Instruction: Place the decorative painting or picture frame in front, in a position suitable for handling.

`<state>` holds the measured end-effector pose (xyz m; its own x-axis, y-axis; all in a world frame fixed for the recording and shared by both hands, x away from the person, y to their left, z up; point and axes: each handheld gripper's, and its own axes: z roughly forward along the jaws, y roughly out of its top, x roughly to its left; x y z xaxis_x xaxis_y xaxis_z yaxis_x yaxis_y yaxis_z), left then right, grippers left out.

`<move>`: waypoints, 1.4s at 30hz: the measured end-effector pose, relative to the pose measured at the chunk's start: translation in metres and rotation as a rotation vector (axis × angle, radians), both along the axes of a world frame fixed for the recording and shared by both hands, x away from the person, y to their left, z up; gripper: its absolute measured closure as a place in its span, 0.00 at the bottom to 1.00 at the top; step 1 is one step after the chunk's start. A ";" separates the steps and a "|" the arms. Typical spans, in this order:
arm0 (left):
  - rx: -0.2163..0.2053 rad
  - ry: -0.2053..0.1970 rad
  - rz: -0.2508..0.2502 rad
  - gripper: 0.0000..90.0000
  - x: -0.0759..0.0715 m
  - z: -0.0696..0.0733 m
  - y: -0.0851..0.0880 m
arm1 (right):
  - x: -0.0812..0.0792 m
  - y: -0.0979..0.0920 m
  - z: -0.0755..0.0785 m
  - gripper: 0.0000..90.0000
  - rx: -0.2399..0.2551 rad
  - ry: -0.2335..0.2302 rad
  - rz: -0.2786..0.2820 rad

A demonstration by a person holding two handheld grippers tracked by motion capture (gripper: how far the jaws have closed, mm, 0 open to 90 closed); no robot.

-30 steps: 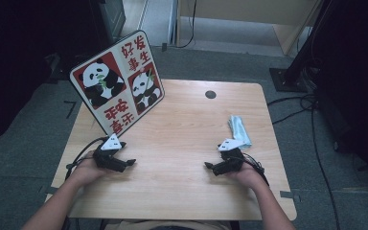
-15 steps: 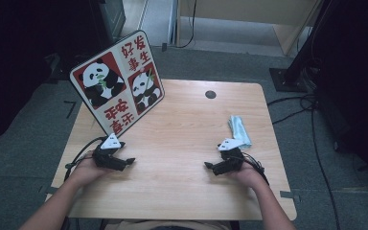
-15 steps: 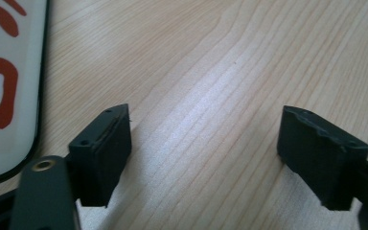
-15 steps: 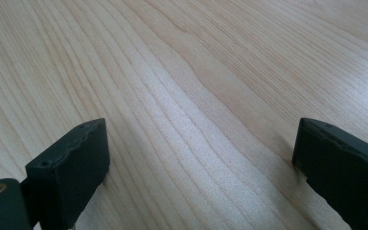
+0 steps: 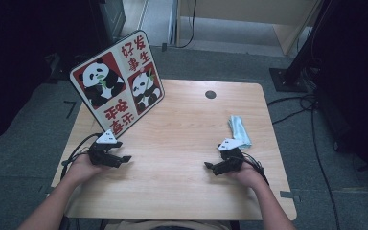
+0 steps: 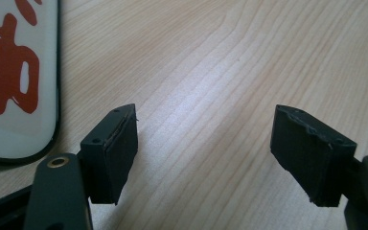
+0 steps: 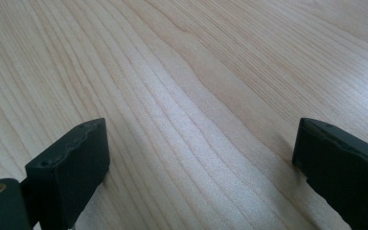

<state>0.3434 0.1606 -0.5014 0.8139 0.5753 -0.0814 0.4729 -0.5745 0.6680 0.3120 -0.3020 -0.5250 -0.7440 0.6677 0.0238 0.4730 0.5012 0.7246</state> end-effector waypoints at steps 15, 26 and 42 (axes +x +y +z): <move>-0.047 0.065 0.036 0.29 0.003 0.013 0.025 | 0.000 0.000 0.000 0.06 0.000 0.000 0.000; -0.109 0.109 0.058 0.36 0.006 0.025 0.043 | -0.001 0.000 0.000 0.06 0.000 0.003 -0.006; -0.133 0.071 0.136 0.43 0.021 0.055 0.072 | -0.001 0.000 0.000 0.06 -0.002 0.002 -0.005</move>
<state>0.3647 0.2327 -0.4463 0.7191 0.6596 -0.2186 0.5889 -0.4115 0.6956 0.3114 -0.3019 -0.5249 -0.7404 0.6718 0.0237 0.4769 0.5002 0.7228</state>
